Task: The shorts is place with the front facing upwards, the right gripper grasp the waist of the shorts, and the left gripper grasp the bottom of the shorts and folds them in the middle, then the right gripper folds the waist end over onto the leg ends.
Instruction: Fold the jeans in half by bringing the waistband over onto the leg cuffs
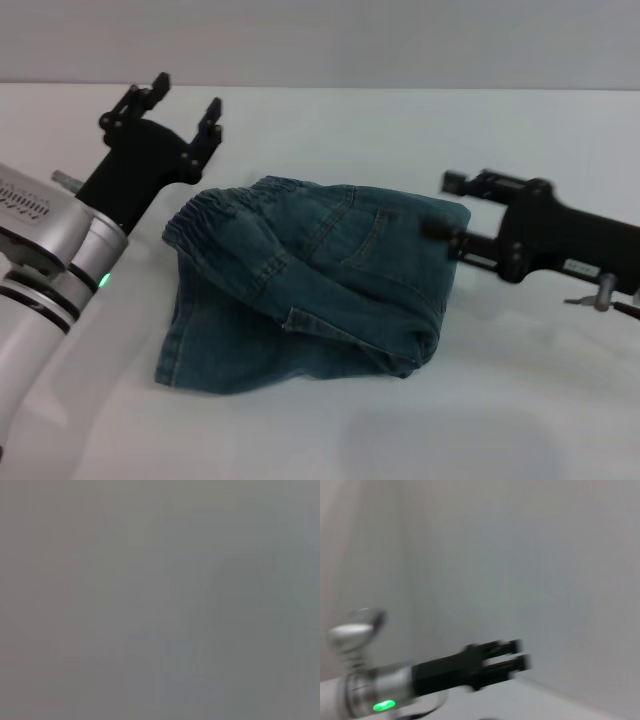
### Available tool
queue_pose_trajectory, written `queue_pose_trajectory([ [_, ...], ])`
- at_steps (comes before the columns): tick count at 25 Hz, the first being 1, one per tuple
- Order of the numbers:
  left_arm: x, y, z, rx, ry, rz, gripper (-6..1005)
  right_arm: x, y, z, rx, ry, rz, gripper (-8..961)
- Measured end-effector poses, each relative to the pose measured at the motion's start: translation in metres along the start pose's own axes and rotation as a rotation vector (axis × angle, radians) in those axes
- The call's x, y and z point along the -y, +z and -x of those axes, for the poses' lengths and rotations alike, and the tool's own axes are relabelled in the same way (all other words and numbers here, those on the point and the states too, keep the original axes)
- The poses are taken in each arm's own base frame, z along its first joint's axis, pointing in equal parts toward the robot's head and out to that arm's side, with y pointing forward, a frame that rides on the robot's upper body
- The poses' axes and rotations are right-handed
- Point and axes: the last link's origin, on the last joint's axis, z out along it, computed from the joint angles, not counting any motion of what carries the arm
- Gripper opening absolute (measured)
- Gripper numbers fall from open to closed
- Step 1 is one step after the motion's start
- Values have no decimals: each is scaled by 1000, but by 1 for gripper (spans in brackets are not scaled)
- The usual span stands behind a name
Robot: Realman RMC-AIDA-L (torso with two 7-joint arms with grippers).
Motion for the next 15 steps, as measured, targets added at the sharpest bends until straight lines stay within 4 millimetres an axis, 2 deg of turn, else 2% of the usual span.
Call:
queue_pose_trajectory([
  [4, -18, 3, -10, -54, -30, 58, 616, 12, -14, -8, 72, -25, -158, 603],
  [8, -47, -1, -15, -75, -54, 161, 616, 20, -22, -13, 105, -33, -272, 603],
  [12, -71, -13, -9, -45, -65, 247, 617, 23, -26, -16, 120, -42, -318, 602],
  [15, -79, -20, 3, 30, -62, 273, 617, 23, -26, -16, 122, -42, -323, 601],
])
